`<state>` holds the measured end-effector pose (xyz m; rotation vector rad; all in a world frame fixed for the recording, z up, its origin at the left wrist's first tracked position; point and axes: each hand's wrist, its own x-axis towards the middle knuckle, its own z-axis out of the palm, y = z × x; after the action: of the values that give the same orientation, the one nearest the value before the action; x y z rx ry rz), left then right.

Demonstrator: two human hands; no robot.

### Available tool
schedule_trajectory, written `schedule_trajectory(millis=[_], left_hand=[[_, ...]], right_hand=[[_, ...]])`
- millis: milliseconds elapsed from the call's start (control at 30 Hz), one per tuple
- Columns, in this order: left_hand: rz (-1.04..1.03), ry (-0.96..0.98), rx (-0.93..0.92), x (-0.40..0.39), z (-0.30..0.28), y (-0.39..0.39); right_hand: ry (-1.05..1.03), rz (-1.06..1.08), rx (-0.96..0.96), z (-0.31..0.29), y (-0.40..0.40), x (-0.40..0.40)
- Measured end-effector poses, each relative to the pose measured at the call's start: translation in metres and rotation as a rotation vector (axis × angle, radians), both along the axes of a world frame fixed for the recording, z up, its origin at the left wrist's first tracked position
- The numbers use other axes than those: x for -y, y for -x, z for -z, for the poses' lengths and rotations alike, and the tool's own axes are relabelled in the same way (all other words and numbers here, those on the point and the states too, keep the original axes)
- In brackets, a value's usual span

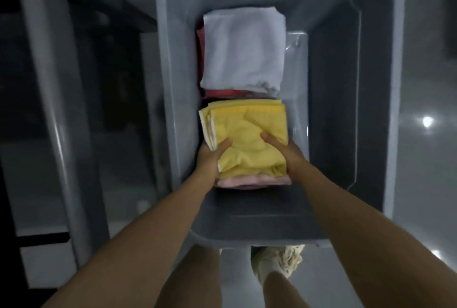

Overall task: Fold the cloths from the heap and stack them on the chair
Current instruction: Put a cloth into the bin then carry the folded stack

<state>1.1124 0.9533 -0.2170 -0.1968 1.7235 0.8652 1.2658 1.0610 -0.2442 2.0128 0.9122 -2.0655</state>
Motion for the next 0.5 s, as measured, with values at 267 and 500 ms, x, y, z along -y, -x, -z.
schedule_trajectory(millis=[267, 500], left_hand=[[0.471, 0.34, -0.338, -0.005, 0.003, -0.013], [0.512, 0.373, -0.288, -0.027, -0.1, -0.009]], right_hand=[[-0.215, -0.394, 0.163, 0.007, 0.009, 0.012], [-0.16, -0.618, 0.281, -0.098, -0.011, 0.005]])
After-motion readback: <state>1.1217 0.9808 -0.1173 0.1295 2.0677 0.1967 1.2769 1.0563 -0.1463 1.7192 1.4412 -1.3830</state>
